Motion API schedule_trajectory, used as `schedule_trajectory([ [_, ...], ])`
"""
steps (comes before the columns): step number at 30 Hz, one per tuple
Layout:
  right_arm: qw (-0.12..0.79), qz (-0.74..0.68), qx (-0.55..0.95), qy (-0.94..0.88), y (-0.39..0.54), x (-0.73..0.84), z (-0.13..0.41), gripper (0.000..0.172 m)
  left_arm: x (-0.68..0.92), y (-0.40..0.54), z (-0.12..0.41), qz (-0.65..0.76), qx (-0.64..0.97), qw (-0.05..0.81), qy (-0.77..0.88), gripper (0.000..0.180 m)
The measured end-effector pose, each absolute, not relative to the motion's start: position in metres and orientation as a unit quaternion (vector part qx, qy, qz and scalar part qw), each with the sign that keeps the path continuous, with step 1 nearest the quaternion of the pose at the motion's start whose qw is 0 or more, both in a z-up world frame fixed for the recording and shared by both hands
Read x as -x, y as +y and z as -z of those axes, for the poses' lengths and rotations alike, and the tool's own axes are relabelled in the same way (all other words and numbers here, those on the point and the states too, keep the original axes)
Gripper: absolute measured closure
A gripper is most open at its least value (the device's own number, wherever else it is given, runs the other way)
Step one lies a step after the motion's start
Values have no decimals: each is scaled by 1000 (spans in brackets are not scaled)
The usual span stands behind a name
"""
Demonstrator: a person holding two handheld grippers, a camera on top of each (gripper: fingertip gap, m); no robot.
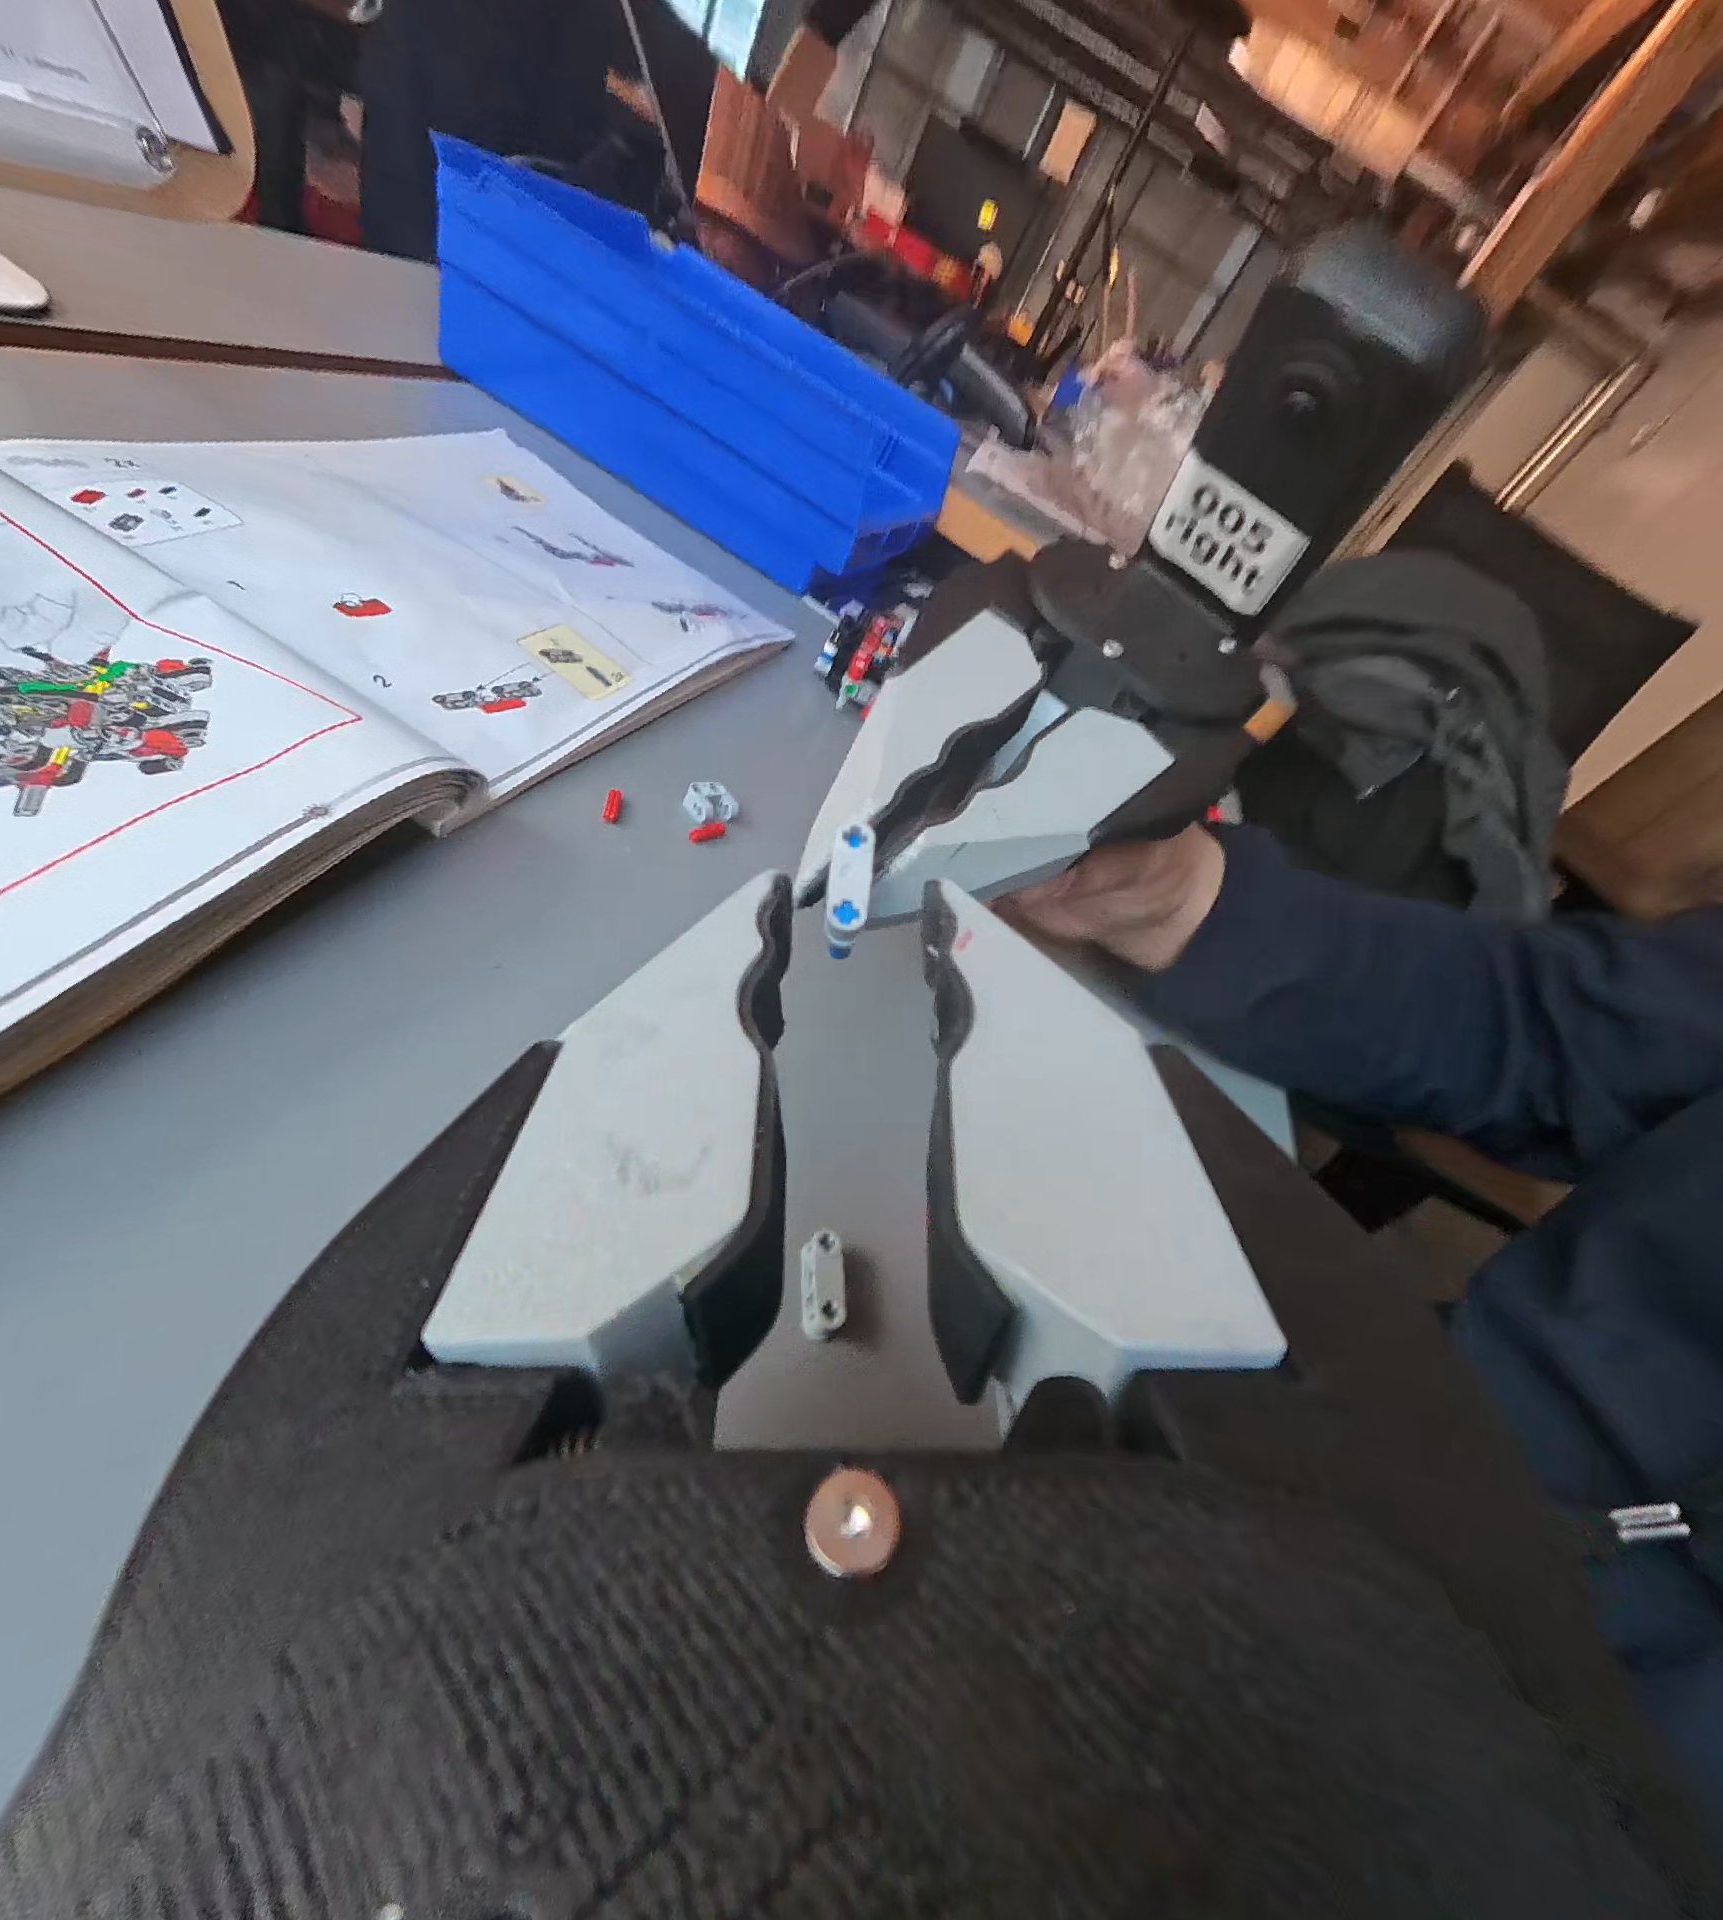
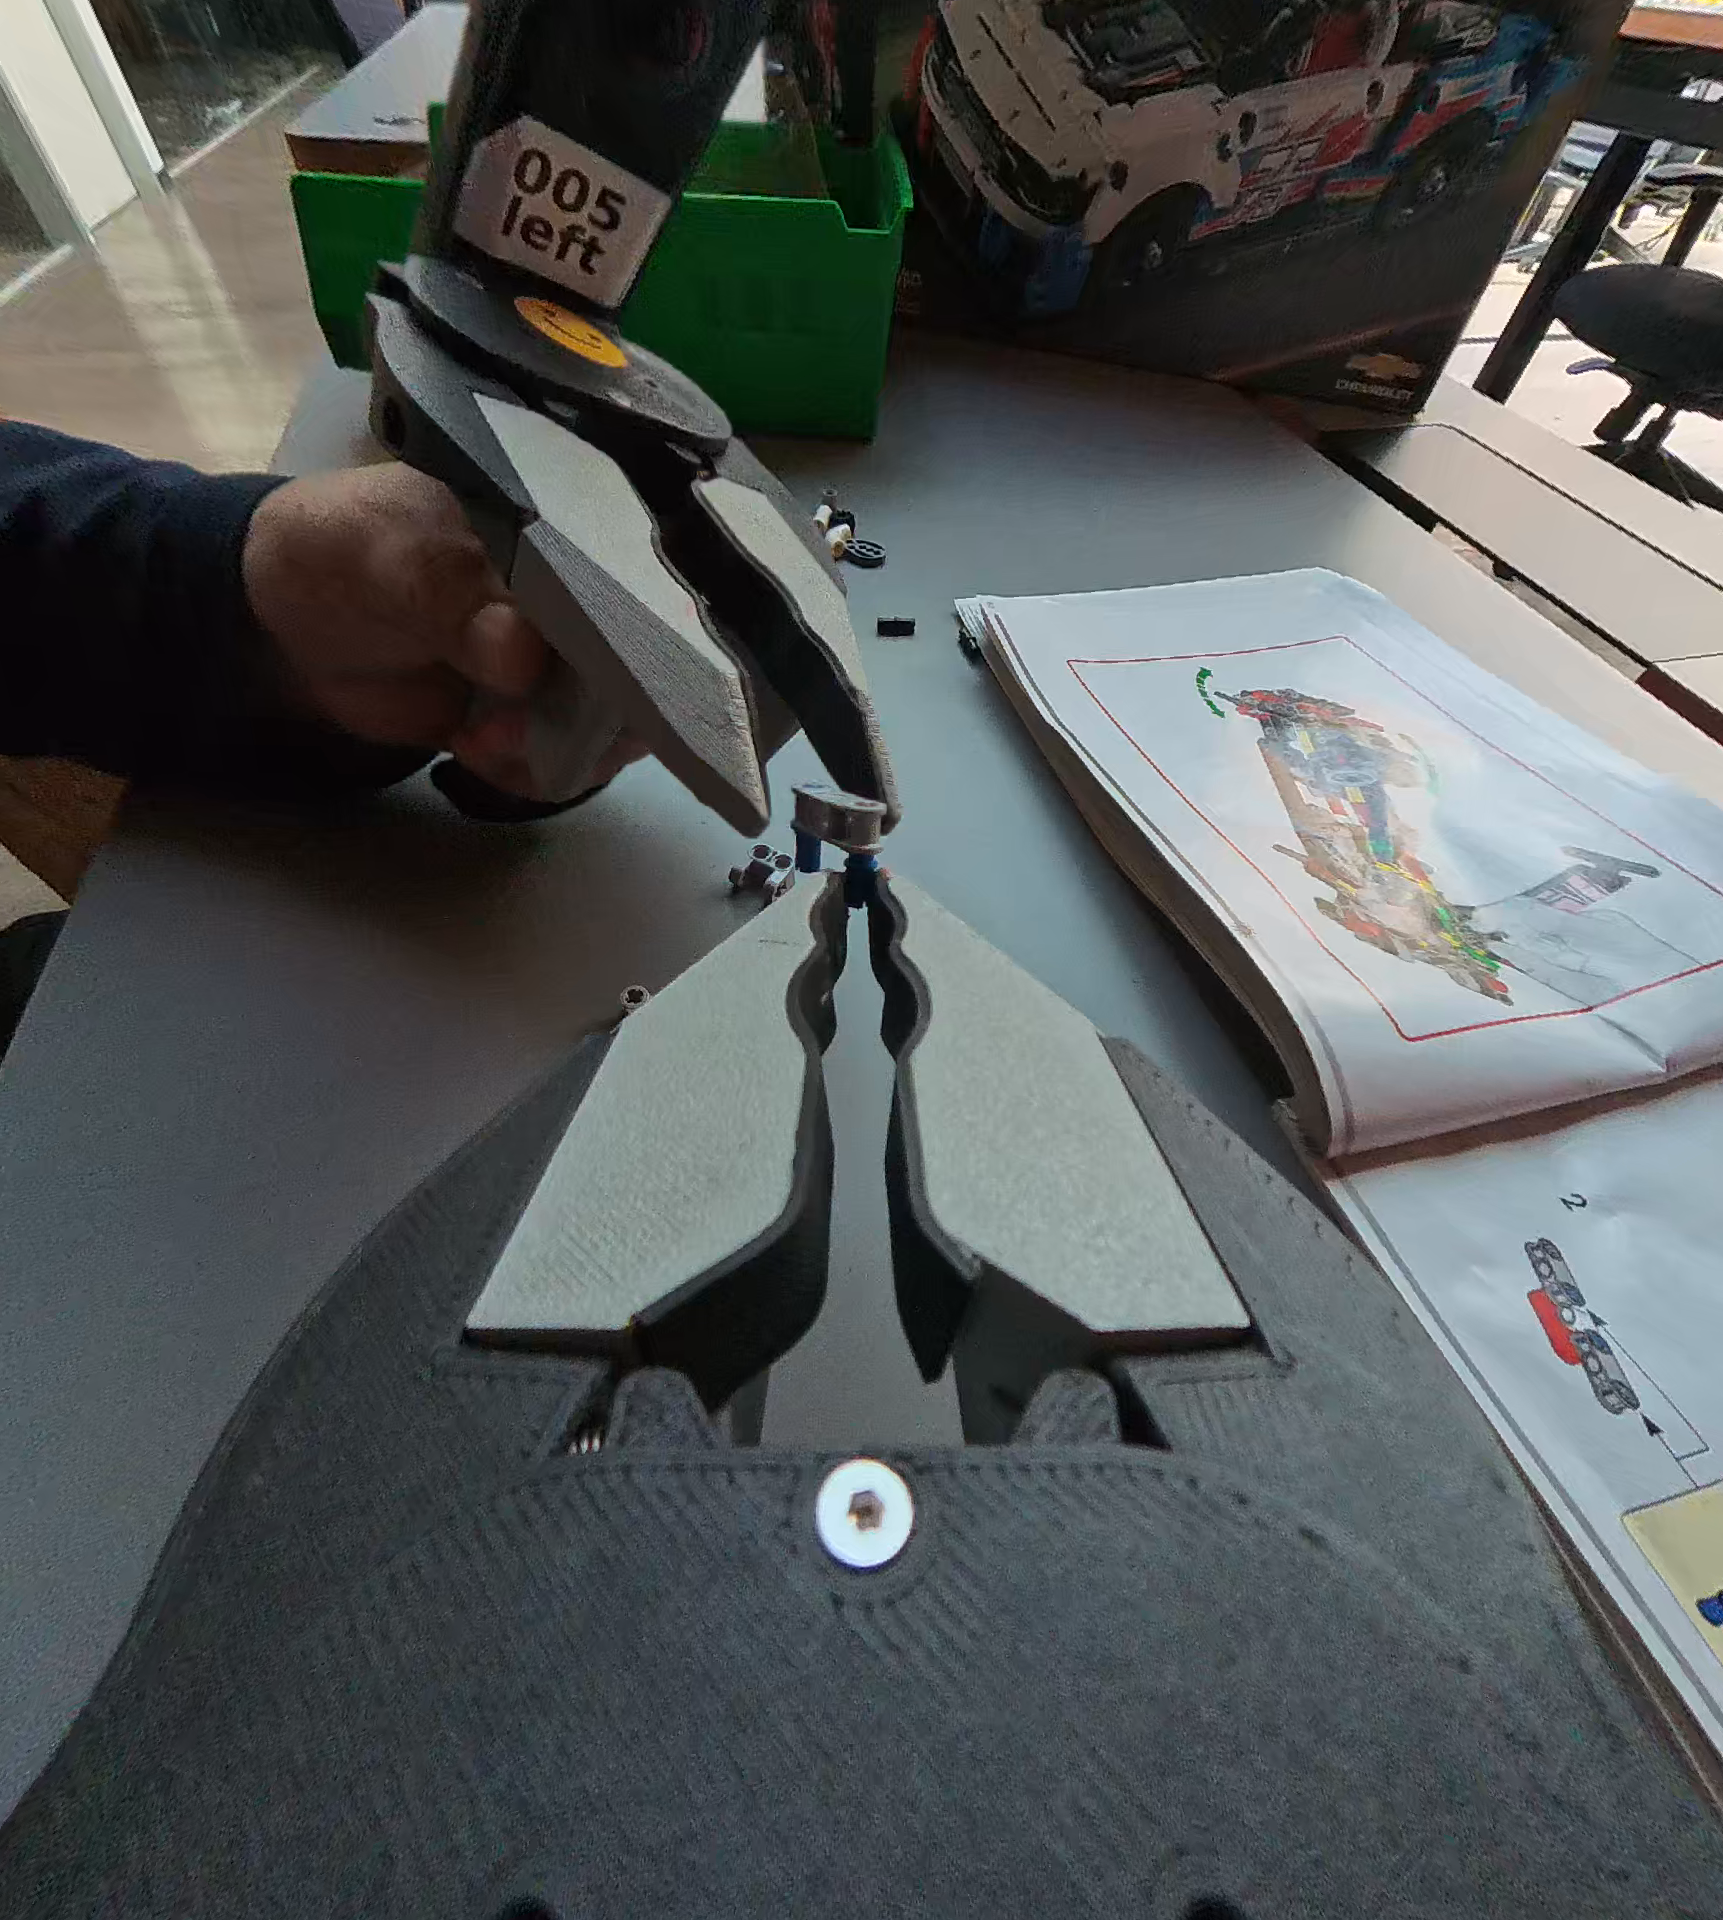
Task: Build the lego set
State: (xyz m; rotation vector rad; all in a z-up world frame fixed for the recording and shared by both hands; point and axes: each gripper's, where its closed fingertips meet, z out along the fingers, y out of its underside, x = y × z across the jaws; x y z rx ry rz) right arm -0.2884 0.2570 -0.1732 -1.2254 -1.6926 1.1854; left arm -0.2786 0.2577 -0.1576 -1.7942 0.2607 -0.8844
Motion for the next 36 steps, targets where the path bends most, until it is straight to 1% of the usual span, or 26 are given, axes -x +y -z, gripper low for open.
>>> schedule_trajectory([
  [3,367,-439,471,-671,256,289,176,170,277,257,164,328,774,523,141,172],
  [4,371,-431,469,-676,255,288,177,170,277,257,166,315,778,523,147,175],
  [8,385,-401,461,-692,255,288,182,170,277,256,170,316,781,516,150,175],
  [13,383,-415,473,-676,257,291,180,170,276,257,166,355,761,532,111,175],
  [17,387,-403,478,-677,259,292,182,171,275,260,169,348,761,536,108,175],
  [21,382,-397,473,-687,257,289,182,171,272,257,168,378,756,521,116,175],
  [23,376,-369,458,-716,249,291,189,171,269,257,162,381,749,527,129,169],
  [24,370,-346,460,-730,247,293,198,171,265,256,161,374,746,531,146,180],
  [26,377,-309,478,-731,256,299,205,171,260,258,168,309,765,538,172,180],
  [28,396,-335,510,-686,276,298,190,171,270,257,172,256,778,546,176,180],
  [29,401,-356,511,-672,281,293,180,171,278,257,172,249,777,553,167,180],
  [32,400,-336,519,-676,291,284,187,171,302,258,166,260,772,564,134,180],
  [33,399,-336,519,-678,289,284,187,171,304,258,165,258,775,559,141,180],
  [35,408,-328,507,-685,285,286,184,171,293,256,173,275,795,510,179,180],
  [36,410,-325,501,-690,282,288,184,171,290,258,178,276,806,490,182,161],
])
